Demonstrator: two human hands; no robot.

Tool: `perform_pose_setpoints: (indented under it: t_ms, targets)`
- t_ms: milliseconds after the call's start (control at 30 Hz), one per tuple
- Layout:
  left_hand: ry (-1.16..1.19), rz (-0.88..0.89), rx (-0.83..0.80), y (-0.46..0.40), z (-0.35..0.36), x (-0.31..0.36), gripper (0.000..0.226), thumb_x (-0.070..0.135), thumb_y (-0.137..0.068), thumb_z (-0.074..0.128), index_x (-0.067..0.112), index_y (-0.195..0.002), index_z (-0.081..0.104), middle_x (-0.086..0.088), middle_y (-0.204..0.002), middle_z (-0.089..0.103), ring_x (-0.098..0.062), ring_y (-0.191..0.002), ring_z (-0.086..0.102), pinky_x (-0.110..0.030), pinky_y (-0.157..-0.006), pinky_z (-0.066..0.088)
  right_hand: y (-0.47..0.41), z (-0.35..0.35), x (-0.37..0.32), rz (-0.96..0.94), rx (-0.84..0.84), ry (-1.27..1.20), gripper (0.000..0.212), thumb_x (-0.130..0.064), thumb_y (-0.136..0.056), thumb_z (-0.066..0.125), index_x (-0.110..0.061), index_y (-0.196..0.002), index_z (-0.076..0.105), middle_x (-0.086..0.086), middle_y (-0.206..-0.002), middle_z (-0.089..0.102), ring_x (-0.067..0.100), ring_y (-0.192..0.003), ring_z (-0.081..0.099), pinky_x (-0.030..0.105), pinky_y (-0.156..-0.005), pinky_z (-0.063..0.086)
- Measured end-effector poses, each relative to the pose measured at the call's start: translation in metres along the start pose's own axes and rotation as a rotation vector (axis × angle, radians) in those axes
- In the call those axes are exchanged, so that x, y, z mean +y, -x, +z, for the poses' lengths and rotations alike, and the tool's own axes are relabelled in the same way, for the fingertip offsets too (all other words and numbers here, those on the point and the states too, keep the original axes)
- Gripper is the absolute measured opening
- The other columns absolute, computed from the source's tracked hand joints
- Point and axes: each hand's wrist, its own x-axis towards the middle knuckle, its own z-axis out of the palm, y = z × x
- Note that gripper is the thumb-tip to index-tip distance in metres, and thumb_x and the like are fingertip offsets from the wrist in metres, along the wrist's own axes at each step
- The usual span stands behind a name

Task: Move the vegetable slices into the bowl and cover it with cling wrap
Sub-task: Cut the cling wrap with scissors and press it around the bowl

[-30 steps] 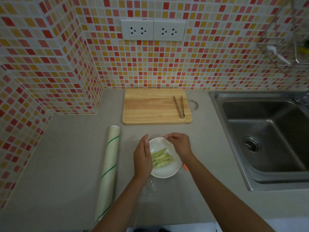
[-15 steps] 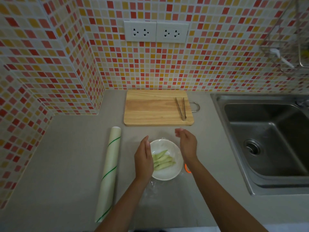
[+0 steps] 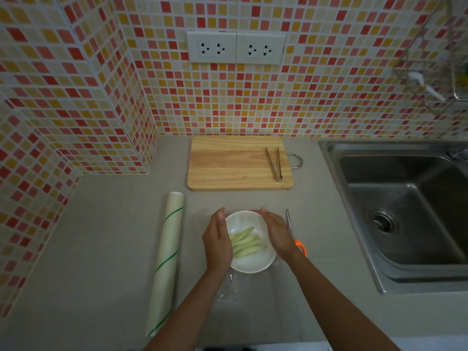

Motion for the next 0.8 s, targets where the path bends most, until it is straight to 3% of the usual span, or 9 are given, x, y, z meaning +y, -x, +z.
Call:
perform_pose_setpoints:
  t_ms: [100, 167, 267, 433, 533, 667, 800]
  targets:
    - [-0.001, 0.001, -0.006, 0.001, -0.001, 0.000, 0.034, 0.032, -0.101, 0.033, 0.026, -0.119, 0.061, 0.005, -0.117, 0.067, -0.006, -0.109, 0.058, -0.003, -0.086, 0.038, 0.000, -0.002, 0.001, 0.032, 0.015, 0.059, 0.051, -0.035, -0.101, 0.038, 0.005, -0.096, 0.069, 0.012, -0.086, 0.070, 0.019, -0.080, 0.065, 0.030, -0.076, 0.051]
    - [0.006, -0.010, -0.008, 0.001, -0.001, -0.001, 0.034, 0.032, -0.101, 0.033, 0.027, -0.120, 0.061, 0.005, -0.119, 0.066, -0.005, -0.110, 0.057, -0.013, -0.092, 0.039, 0.000, -0.004, 0.001, -0.008, 0.067, 0.093, 0.046, -0.036, -0.101, 0.039, -0.004, -0.104, 0.071, 0.007, -0.101, 0.072, 0.016, -0.094, 0.066, 0.026, -0.084, 0.049]
    - [0.040, -0.021, -0.002, 0.001, 0.001, -0.001, 0.035, 0.032, -0.101, 0.033, 0.026, -0.121, 0.061, 0.004, -0.119, 0.067, -0.007, -0.111, 0.058, -0.022, -0.096, 0.040, 0.003, -0.007, -0.001, -0.102, 0.035, 0.100, 0.037, -0.030, -0.102, 0.039, -0.013, -0.123, 0.064, -0.008, -0.122, 0.065, 0.001, -0.114, 0.057, 0.006, -0.092, 0.041]
    - [0.135, -0.116, -0.026, -0.004, 0.002, 0.001, 0.043, 0.037, -0.101, 0.031, 0.019, -0.116, 0.066, -0.002, -0.115, 0.070, -0.016, -0.109, 0.062, -0.032, -0.099, 0.046, 0.006, -0.005, 0.006, -0.067, 0.007, 0.045, 0.034, -0.023, -0.100, 0.043, -0.009, -0.120, 0.066, -0.004, -0.114, 0.067, -0.011, -0.096, 0.061, -0.002, -0.075, 0.043]
    - [0.084, -0.164, -0.067, -0.011, 0.001, 0.000, 0.045, 0.039, -0.102, 0.028, 0.019, -0.105, 0.068, -0.001, -0.109, 0.070, -0.017, -0.105, 0.062, -0.030, -0.094, 0.046, 0.006, -0.003, 0.009, -0.048, 0.052, 0.012, 0.035, -0.025, -0.100, 0.043, -0.008, -0.119, 0.067, -0.008, -0.107, 0.068, -0.017, -0.087, 0.062, -0.003, -0.069, 0.043]
    - [-0.172, -0.067, -0.087, -0.018, 0.000, 0.001, 0.043, 0.028, -0.102, 0.031, 0.005, -0.091, 0.065, -0.014, -0.093, 0.062, -0.029, -0.095, 0.057, -0.041, -0.089, 0.045, 0.007, -0.002, 0.011, -0.037, 0.091, 0.004, 0.036, -0.029, -0.101, 0.041, -0.011, -0.117, 0.068, -0.007, -0.106, 0.069, -0.007, -0.096, 0.063, 0.000, -0.073, 0.046]
    - [-0.302, -0.124, -0.145, -0.023, -0.002, 0.001, 0.044, 0.042, -0.099, 0.033, 0.009, -0.078, 0.053, -0.010, -0.082, 0.060, -0.030, -0.084, 0.058, -0.036, -0.072, 0.042, 0.007, -0.004, 0.011, -0.041, 0.076, 0.020, 0.038, -0.030, -0.101, 0.040, -0.010, -0.116, 0.069, -0.009, -0.102, 0.070, -0.018, -0.088, 0.062, -0.002, -0.069, 0.043]
